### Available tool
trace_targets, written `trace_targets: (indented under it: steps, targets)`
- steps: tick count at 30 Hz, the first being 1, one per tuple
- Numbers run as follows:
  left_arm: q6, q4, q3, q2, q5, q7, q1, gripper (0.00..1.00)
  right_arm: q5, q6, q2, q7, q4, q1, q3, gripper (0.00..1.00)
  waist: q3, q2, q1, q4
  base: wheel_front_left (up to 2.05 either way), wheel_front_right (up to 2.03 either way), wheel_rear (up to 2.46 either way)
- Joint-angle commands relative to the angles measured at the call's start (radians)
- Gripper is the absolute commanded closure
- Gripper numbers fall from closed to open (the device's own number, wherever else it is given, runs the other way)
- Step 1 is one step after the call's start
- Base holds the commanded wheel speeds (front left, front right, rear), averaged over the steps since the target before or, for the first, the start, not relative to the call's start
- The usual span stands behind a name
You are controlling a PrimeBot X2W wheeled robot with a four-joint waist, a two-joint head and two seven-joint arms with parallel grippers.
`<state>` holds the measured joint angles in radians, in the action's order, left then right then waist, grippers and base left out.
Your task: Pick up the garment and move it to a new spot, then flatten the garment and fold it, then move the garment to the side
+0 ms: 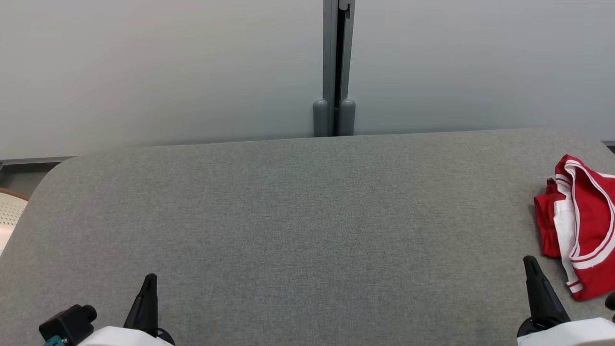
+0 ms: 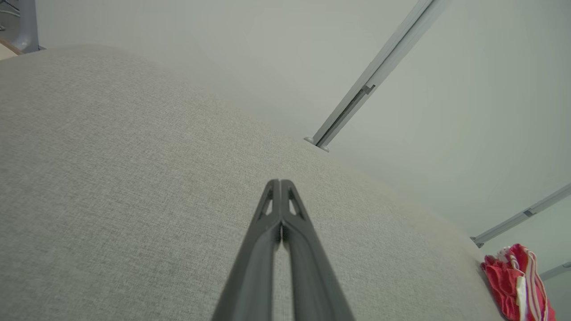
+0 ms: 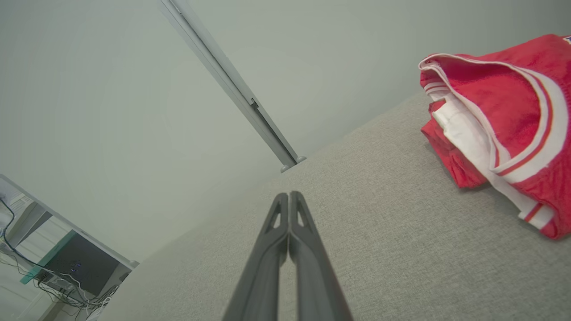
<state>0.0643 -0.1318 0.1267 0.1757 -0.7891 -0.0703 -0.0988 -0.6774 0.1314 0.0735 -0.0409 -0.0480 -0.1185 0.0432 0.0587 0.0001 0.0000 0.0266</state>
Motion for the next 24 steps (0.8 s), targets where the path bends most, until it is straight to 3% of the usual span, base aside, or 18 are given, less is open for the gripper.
trace_targets:
  steps: [1, 24]
  targets:
    - [-0.012, 0.006, -0.017, 0.003, -0.04, 0.007, 0.038, 1.0, -0.045, 0.0, 0.003, -0.004, 0.004, 0.031, 0.005, 1.0, -0.001, -0.0001, 0.0, -0.001, 0.0, 0.0, 0.0]
    - [-0.074, -0.03, -0.085, -0.034, -0.304, 0.059, 0.096, 1.0, -0.34, 0.0, -0.003, -0.025, -0.061, 0.098, 0.025, 1.0, -0.016, -0.0001, 0.0, -0.007, 0.0, 0.0, 0.0]
